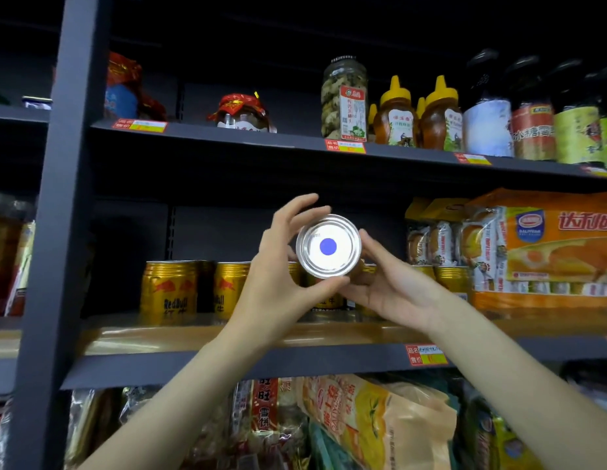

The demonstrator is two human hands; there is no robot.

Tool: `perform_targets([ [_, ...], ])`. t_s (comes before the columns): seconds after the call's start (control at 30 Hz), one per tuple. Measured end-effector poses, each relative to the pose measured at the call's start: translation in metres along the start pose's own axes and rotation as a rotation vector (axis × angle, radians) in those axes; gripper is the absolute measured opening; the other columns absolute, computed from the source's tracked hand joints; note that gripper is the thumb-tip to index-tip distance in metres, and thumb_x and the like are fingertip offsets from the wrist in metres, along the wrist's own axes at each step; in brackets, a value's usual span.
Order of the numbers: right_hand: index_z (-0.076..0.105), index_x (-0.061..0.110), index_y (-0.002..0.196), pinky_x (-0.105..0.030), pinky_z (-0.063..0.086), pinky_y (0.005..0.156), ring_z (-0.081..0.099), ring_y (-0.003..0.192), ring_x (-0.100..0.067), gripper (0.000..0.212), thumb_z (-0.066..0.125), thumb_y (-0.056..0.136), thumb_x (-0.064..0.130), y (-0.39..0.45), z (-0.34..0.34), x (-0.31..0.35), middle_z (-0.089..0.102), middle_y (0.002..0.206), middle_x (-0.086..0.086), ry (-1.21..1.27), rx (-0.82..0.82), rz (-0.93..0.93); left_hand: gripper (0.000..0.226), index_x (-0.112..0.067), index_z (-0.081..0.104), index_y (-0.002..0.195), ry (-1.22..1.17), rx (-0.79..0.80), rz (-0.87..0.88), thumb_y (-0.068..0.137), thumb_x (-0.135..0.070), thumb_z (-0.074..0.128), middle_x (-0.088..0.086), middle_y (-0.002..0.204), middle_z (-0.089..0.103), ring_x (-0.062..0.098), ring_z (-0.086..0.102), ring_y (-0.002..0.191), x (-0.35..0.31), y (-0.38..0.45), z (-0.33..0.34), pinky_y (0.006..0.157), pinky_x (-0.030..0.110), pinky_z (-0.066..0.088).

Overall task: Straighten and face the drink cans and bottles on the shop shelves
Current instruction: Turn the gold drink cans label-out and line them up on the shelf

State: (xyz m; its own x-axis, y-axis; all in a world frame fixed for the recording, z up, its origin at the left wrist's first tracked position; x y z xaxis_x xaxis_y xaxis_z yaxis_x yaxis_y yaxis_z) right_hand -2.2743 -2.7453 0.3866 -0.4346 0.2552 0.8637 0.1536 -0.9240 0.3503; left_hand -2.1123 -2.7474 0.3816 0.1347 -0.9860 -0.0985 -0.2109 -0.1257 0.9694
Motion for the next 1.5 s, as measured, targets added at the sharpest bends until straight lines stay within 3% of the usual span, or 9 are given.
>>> perform_targets([
  [0.2, 0.051, 0.011, 0.128, -0.038, 0.059, 0.072, 0.068, 0.097, -0.034, 0.058, 0.066, 0.075, 0.030, 0.006, -0.002, 0.001, 0.058, 0.122, -0.027, 0.039, 0.035, -0.005, 0.086, -0.033, 0.029, 0.134, 0.019, -0.016, -0.043, 0.067, -0.025, 0.082, -0.022, 0.127, 0.050, -0.003, 0.050, 0.117, 0.008, 0.002, -0.004, 0.094, 0.015, 0.043],
  [0.5, 0.060, 0.020, 0.100, -0.026, 0.054, 0.079, 0.063, 0.101, -0.015, 0.066, 0.091, 0.041, 0.025, 0.012, -0.011, 0.014, 0.067, 0.102, 0.001, -0.254, 0.056, -0.490, 0.063, -0.032, 0.043, 0.124, -0.151, 0.275, -0.417, 0.069, -0.031, 0.073, -0.010, 0.119, 0.060, 0.000, 0.059, 0.105, 0.036, 0.000, 0.003, 0.093, 0.019, 0.049],
  [0.67, 0.054, 0.020, 0.119, -0.027, 0.054, 0.083, 0.059, 0.113, -0.021, 0.059, 0.074, 0.063, 0.012, 0.004, -0.003, 0.018, 0.060, 0.119, -0.008, -0.377, 0.019, -0.466, 0.062, -0.037, 0.045, 0.113, -0.108, 0.102, -0.377, 0.059, -0.040, 0.076, -0.005, 0.117, 0.060, 0.010, 0.060, 0.107, 0.046, -0.002, 0.004, 0.093, 0.029, 0.050],
  [0.8, 0.051, 0.025, 0.125, -0.029, 0.055, 0.086, 0.060, 0.111, -0.017, 0.066, 0.075, 0.064, 0.025, 0.004, 0.005, 0.009, 0.060, 0.120, -0.004, -0.515, -0.050, -0.476, 0.065, -0.028, 0.041, 0.115, 0.169, -0.020, -0.244, 0.065, -0.023, 0.083, -0.008, 0.114, 0.053, 0.002, 0.053, 0.104, 0.045, -0.004, 0.006, 0.084, 0.008, 0.045],
  [1.03, 0.030, 0.043, 0.127, -0.021, 0.041, 0.103, 0.047, 0.121, 0.002, 0.086, 0.084, 0.066, 0.013, 0.003, 0.002, 0.012, 0.050, 0.124, 0.021, -1.103, -0.074, -0.878, 0.054, -0.024, 0.044, 0.127, 0.448, 0.220, -0.148, 0.080, -0.024, 0.070, -0.005, 0.134, 0.050, 0.011, 0.042, 0.128, 0.046, 0.002, -0.004, 0.115, 0.029, 0.021],
  [1.17, 0.030, 0.041, 0.127, -0.012, 0.038, 0.101, 0.045, 0.120, 0.007, 0.086, 0.084, 0.067, 0.012, 0.004, -0.003, 0.016, 0.047, 0.120, 0.028, -1.159, -0.072, -0.900, 0.045, -0.019, 0.046, 0.129, 0.543, 0.139, -0.120, 0.088, -0.019, 0.061, 0.000, 0.137, 0.048, 0.013, 0.034, 0.134, 0.050, 0.004, -0.017, 0.108, 0.017, 0.004],
  [1.27, 0.037, 0.038, 0.122, -0.005, 0.042, 0.087, 0.050, 0.110, 0.007, 0.070, 0.082, 0.070, 0.023, 0.009, -0.002, 0.027, 0.050, 0.116, 0.023, -1.236, -0.108, -0.836, 0.040, -0.016, 0.049, 0.128, 0.738, 0.185, -0.123, 0.089, -0.020, 0.059, 0.004, 0.137, 0.050, 0.017, 0.030, 0.139, 0.065, 0.005, -0.028, 0.113, 0.028, 0.004],
  [1.4, 0.048, 0.027, 0.106, -0.021, 0.050, 0.073, 0.057, 0.098, -0.013, 0.040, 0.073, 0.077, 0.039, 0.030, -0.007, 0.036, 0.054, 0.103, 0.007, -1.328, -0.211, -0.567, 0.034, -0.012, 0.062, 0.116, 1.088, 0.313, -0.060, 0.088, -0.032, 0.058, 0.009, 0.125, 0.061, 0.025, 0.040, 0.133, 0.079, 0.007, -0.048, 0.115, 0.044, 0.006],
  [1.5, 0.049, 0.027, 0.100, -0.038, 0.051, 0.086, 0.056, 0.104, -0.020, 0.039, 0.072, 0.075, 0.048, 0.045, -0.009, 0.028, 0.056, 0.104, 0.004, -1.430, -0.270, -0.431, 0.044, -0.019, 0.054, 0.124, 1.192, 0.411, -0.120, 0.095, -0.047, 0.036, 0.002, 0.109, 0.068, 0.016, 0.056, 0.116, 0.074, 0.006, -0.051, 0.116, 0.037, 0.000],
])
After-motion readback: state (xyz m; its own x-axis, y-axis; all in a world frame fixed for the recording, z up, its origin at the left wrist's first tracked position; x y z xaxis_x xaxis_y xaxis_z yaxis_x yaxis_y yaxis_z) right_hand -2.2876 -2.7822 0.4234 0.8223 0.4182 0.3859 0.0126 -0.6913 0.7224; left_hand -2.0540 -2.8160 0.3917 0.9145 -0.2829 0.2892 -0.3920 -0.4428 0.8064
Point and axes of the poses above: each hand's wrist, its own y-axis towards the middle knuckle, its own z-axis out of the palm, x = y × z, the point moved 2 cm from there along y, towards the middle knuckle
